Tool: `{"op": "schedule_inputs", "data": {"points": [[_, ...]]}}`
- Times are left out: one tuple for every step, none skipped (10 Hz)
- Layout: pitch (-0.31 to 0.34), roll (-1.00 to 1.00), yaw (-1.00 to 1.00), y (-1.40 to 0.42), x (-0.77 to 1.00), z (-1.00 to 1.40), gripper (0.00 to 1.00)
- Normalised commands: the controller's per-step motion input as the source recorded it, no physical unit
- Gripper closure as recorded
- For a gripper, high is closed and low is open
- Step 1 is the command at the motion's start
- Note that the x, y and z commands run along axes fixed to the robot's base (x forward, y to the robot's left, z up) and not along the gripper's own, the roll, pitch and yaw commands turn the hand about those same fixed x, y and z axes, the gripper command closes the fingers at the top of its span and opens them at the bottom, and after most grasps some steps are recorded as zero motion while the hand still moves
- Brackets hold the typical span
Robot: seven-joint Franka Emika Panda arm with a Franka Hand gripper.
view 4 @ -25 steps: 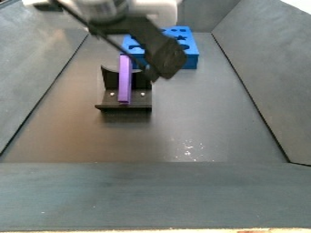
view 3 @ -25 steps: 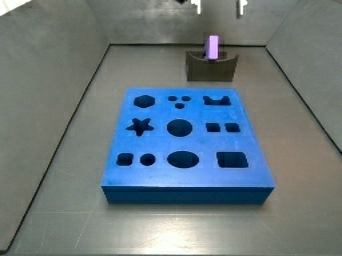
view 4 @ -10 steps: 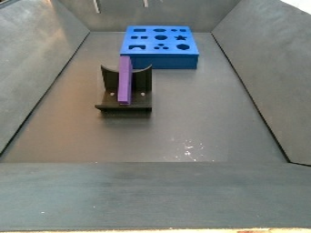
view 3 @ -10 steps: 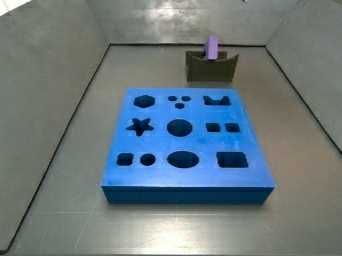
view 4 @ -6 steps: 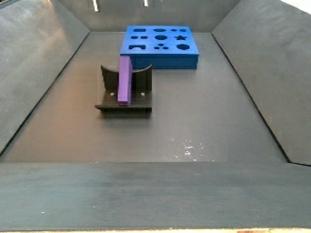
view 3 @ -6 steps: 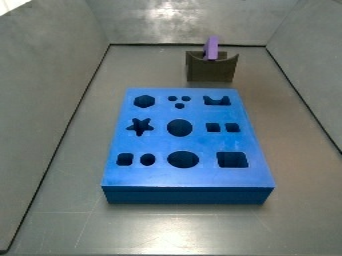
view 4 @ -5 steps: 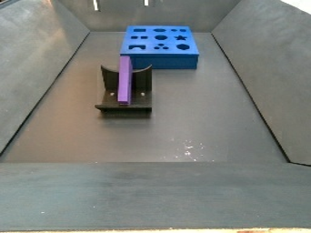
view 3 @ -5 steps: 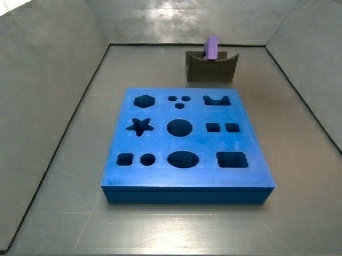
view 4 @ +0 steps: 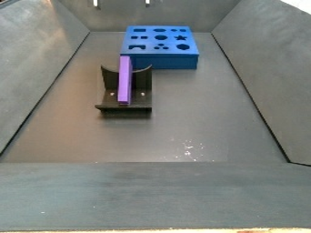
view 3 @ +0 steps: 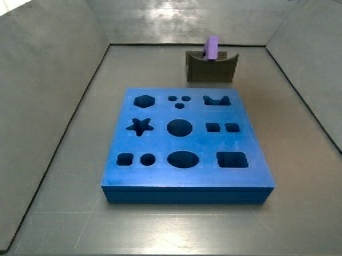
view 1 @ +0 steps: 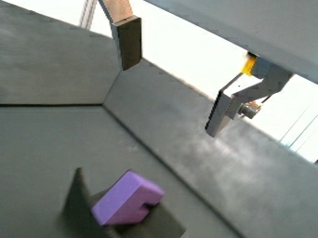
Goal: Pick up the double-square object. Move up. Place the double-square object on the fixture. Regrasp the double-square object. Rotate the double-square object. Move to above the board. Insert the double-square object.
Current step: Regrasp the double-square object.
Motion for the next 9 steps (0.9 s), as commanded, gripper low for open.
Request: {"op": "schedule_inputs", "data": {"points": [[0.14,1.0,0.1,-0.04,0.1,-0.01,0.0],[0.144,0.85,0.12,-0.05,0.1,-0.02,0.0],[0.136,0.66,0.13,-0.05,0.1,-0.02,0.0],[0.124,0.48,0.15,-0.05,0.1,-0.02,0.0],[0.101,0.26,0.17,-0.04,0.1,-0.01,0.0],[0.03,0.14,0.1,0.08,0.04,-1.0,0.0],[-0.007,0.11,0.1,0.07,0.04,-1.0,0.0],[-0.039,0.09,0.1,0.07,0.05,-1.0,0.0],[-0.056,0.07,0.09,0.07,0.05,-1.0,0.0]]}}
